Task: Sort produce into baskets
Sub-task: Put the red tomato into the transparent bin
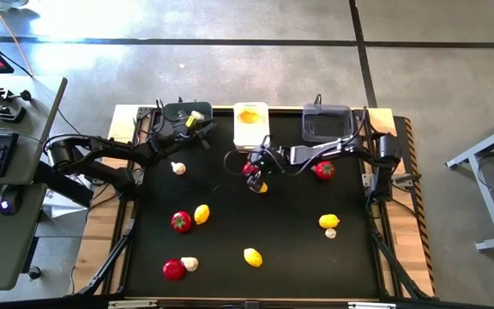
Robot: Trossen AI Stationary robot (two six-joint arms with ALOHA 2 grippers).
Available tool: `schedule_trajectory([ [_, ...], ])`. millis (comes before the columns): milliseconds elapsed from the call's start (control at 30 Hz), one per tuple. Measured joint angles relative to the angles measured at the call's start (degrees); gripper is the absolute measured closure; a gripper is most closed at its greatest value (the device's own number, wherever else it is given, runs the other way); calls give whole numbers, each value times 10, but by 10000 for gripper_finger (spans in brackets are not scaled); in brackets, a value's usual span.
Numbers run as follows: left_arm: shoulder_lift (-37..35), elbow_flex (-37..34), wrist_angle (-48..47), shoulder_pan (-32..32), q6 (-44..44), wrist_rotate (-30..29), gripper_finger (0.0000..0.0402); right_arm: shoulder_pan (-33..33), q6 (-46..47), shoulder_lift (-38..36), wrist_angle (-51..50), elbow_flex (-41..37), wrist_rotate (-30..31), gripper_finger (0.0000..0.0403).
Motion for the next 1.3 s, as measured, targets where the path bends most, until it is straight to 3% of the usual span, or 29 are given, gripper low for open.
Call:
schedule_trajectory([
  [300, 0, 0, 41, 0, 10, 4, 316, -16, -157, -5, -205, 170, 11, 153],
  [433, 0, 0, 71, 0, 9, 4, 316, -55, -213, -36, -260, 189, 12, 153],
  [600, 0, 0, 69, 0, 5, 5, 316, -129, -216, -106, -284, 152, 21, 153],
  [767, 0, 0, 63, 0, 9, 6, 316, -215, -173, -168, -290, 66, 61, 153],
  [1033, 0, 0, 57, 0, 9, 6, 316, -336, -113, -239, -226, -59, 59, 154],
  [1300, 0, 0, 57, 1, 9, 5, 316, -420, -115, -231, -173, -94, 45, 155],
])
